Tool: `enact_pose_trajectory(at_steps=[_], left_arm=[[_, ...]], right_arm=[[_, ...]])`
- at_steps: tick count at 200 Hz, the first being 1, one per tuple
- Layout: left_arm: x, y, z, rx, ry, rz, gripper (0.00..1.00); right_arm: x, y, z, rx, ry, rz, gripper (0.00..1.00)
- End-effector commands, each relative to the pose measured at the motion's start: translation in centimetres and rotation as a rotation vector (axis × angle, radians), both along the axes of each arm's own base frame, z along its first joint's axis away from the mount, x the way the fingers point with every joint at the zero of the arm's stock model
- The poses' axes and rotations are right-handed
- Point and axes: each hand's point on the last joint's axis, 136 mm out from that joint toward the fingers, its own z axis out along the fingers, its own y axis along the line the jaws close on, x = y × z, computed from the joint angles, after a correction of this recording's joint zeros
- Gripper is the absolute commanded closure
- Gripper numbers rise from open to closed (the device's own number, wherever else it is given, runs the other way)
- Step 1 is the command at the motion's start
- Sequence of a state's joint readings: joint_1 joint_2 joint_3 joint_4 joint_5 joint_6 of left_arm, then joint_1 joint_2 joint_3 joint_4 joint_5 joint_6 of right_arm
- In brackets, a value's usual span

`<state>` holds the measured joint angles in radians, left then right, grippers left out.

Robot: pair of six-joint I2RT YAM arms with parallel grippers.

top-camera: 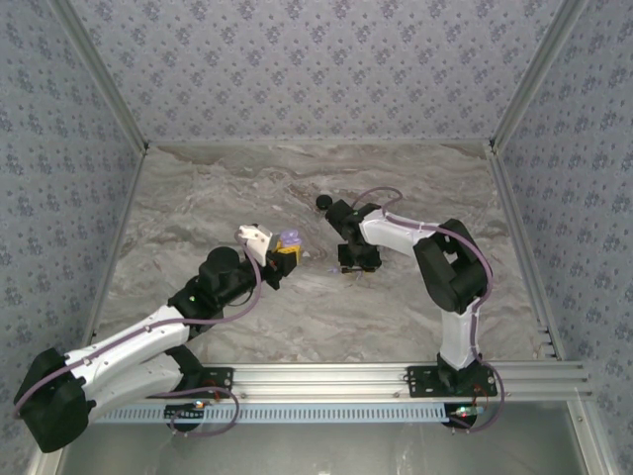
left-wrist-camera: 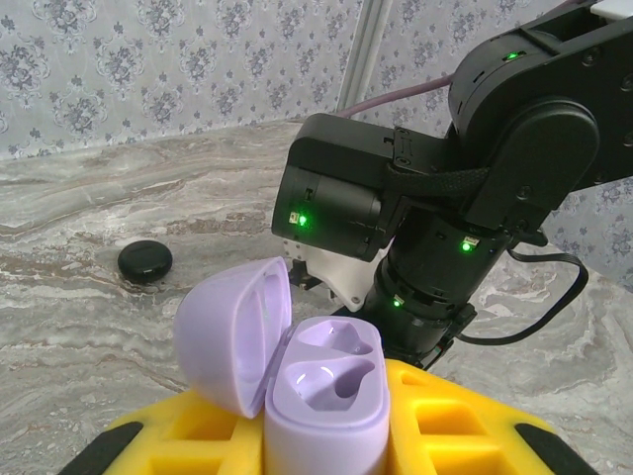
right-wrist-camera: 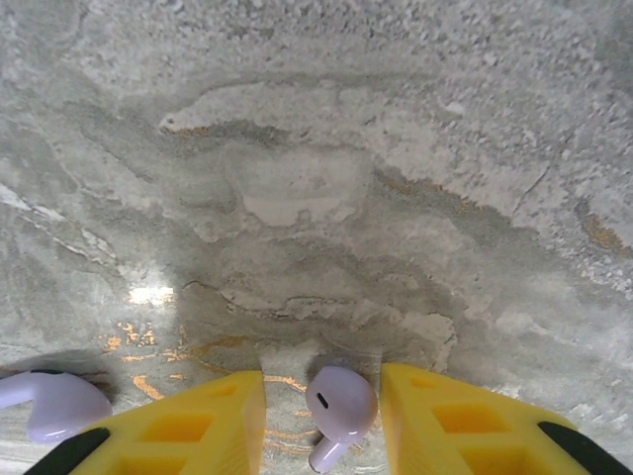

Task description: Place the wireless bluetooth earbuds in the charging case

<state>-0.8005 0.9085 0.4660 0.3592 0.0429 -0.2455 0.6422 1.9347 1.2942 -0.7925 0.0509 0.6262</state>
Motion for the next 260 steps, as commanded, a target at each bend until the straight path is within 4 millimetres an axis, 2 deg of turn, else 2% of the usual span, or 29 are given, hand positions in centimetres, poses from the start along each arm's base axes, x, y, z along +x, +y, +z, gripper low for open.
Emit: enact_pose_trajectory(at_steps=[1, 52, 106, 145, 166, 206, 260], left_arm=[[-0.2, 0.1, 1.1, -0.034, -0.026, 0.002, 0.75], [-0.2, 0.0, 1.2, -0.037, -0.026, 0.000, 0.75], [-0.2, 0.0, 1.3, -0.039, -0.025, -0.004, 0.75], [-0.2, -0.1, 1.3, -0.039, -0.025, -0.007, 0.75], [-0.2, -0.1, 1.3, -0.040, -0.023, -0.007, 0.75], [-0.3, -0.1, 1.0, -0.034, -0.016, -0.010, 0.75], [-0.1, -0.7, -0.6, -0.012, 0.028, -0.024, 0.75]], right_arm=[[0.0, -0.5, -0.8, 0.007, -0.004, -0.050, 0.61], [0.0, -0.8, -0.5, 0.035, -0.033, -0.116, 0.62], [-0.3, -1.7, -1.3, -0.010, -0.019, -0.131, 0.66], [-0.5, -1.8, -2.2, -0.025, -0.001, -0.120, 0.73], [-0.4, -1.7, -2.5, -0.027, 0.001, -0.108, 0.78], [0.0, -1.4, -2.5, -0.020, -0.014, -0.044, 0.79], [0.9, -1.1, -2.3, -0.020, -0.059, 0.048, 0.80]])
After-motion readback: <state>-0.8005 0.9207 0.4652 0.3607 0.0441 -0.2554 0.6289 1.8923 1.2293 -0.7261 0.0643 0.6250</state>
